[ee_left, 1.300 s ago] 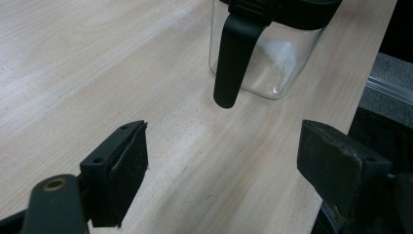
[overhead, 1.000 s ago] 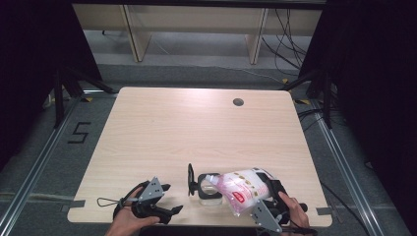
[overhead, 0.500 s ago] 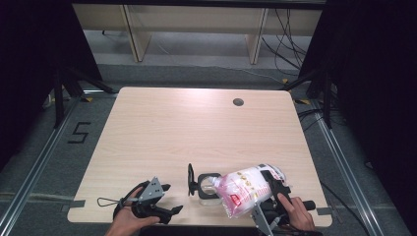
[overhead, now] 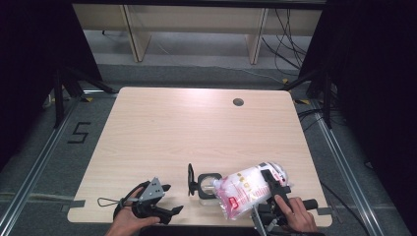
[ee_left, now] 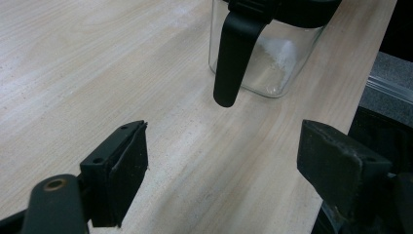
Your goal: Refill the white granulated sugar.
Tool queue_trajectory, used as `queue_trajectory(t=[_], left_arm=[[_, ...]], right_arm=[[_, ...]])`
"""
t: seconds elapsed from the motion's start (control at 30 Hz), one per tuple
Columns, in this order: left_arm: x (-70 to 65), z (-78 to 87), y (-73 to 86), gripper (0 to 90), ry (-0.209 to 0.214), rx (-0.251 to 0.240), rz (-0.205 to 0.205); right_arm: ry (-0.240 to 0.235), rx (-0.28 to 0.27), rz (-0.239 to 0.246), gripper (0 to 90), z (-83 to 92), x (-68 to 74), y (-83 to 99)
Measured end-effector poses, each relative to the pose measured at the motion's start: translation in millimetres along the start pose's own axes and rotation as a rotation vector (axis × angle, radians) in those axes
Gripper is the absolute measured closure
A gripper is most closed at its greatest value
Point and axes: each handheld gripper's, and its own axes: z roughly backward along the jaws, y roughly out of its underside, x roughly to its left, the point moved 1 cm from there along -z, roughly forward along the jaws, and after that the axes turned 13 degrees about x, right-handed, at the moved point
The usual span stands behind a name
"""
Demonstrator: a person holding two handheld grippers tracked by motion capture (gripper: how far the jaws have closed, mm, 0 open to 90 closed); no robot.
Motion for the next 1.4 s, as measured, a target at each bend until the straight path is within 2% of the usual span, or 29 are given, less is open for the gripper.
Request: queue_trajectory(t=[0.03,0.2,0.27,0.3,0.33,0.37,0.4,0.43,0.47,0.5,0.6,0.63,0.67,0.7,0.73,0.77,0.8,0.83,0.87,0.9,0.93,0.97,1.03,1.1,1.13,1.17,1.23,1.27,1.4], left_arm=[[0.0,0.1,-0.1,18.5,0.000,0.000,0.000],[0.0,0.1,-0.1,18.4,0.001,0.000,0.000],[-0.1,0.0,-0.2,18.4,0.002,0.000,-0.002],[1.3,0.2,-0.7,18.5,-0.002,-0.001,-0.032],[0.5,-0.2,-0.7,18.5,0.003,-0.005,-0.024],[0.6,-0.3,-0.7,18.5,0.003,-0.005,-0.025],[0.6,-0.3,-0.7,18.5,0.003,-0.005,-0.025],[0.3,-0.5,-0.6,18.4,0.001,-0.006,-0.024],[-0.1,-0.5,-0.5,18.5,0.002,-0.006,-0.019],[-0.7,-0.6,-0.3,18.5,0.003,-0.006,-0.009],[0.2,-0.6,-0.7,18.5,0.001,-0.005,-0.025],[-1.4,-1.2,-0.4,18.5,0.003,-0.010,-0.004],[0.7,0.0,-0.4,18.4,-0.001,0.008,-0.035],[1.4,0.4,-0.6,18.5,-0.003,0.013,-0.046],[1.0,0.2,-0.6,18.5,-0.001,0.011,-0.039],[0.2,-0.6,-0.7,18.5,0.002,0.002,-0.030],[0.1,-0.9,-0.7,18.5,0.002,0.000,-0.029],[1.0,0.2,-0.3,18.5,-0.007,0.018,-0.038],[0.0,-0.5,0.0,18.5,-0.001,0.014,-0.015],[-1.4,-0.8,-0.2,18.4,-0.003,0.002,-0.004],[-1.4,-0.8,-0.2,18.5,-0.003,0.002,-0.004],[-1.5,-0.9,-0.2,18.5,-0.001,0.003,-0.004],[-1.4,-1.4,-0.3,18.5,-0.002,0.004,-0.004],[-0.6,-1.1,-0.2,18.5,-0.006,0.012,-0.012],[-1.5,-1.4,-0.3,18.5,0.001,0.003,-0.005],[-1.7,-1.5,-0.3,18.4,0.002,0.003,-0.004],[-1.6,-1.5,-0.4,18.4,0.001,0.003,-0.008],[-0.2,-1.5,-0.8,18.4,-0.002,0.002,-0.033],[-1.0,-1.7,-0.9,18.5,0.002,-0.002,-0.029]], right_arm=[[-0.020,0.021,-0.041,42.3,0.8,3.3,0.7],[0.001,0.028,-0.004,42.3,0.4,0.8,1.2],[0.007,0.025,-0.020,42.3,0.3,2.5,1.8],[0.005,0.039,-0.006,42.3,1.0,1.3,1.5],[0.012,0.035,0.013,42.3,0.8,0.0,1.2],[0.026,0.030,0.060,42.3,1.2,-3.7,0.4],[0.031,0.036,0.059,42.3,2.0,-3.7,0.5],[0.013,0.036,-0.001,42.3,0.9,0.7,1.6],[0.025,0.027,0.043,42.3,0.7,-2.4,0.9],[0.019,0.028,-0.006,42.3,0.3,1.1,1.9],[0.020,0.022,0.005,42.3,-0.3,0.4,2.3],[0.009,0.031,0.010,42.2,0.8,-0.6,2.4],[0.014,0.018,0.009,42.2,0.2,-0.7,2.6],[0.022,0.022,0.019,42.2,0.7,-1.7,2.4],[0.027,0.034,0.057,42.2,1.9,-4.2,1.6],[0.032,0.036,0.068,42.2,2.4,-5.1,1.2],[0.020,0.034,0.016,42.2,1.9,-1.7,2.0],[0.021,0.033,0.009,42.2,1.9,-1.4,2.1],[0.043,0.005,0.025,42.2,0.6,-3.3,1.7],[0.059,-0.027,-0.006,42.2,-1.5,-0.9,1.7],[0.059,-0.027,-0.006,42.2,-1.5,-0.9,1.7],[0.032,0.046,0.029,42.1,4.3,-3.0,1.3],[0.048,0.026,0.028,42.1,3.1,-2.2,0.7],[0.039,0.038,0.019,42.1,3.5,-0.5,0.9],[0.060,0.017,0.076,42.1,2.4,-4.6,-0.8],[0.045,0.026,0.044,42.1,2.3,-2.3,-0.2],[0.045,0.029,0.028,42.1,2.8,-1.5,0.5],[0.044,0.031,0.025,42.1,3.0,-1.7,0.6],[0.055,0.035,0.030,42.1,3.1,-1.3,0.4]])
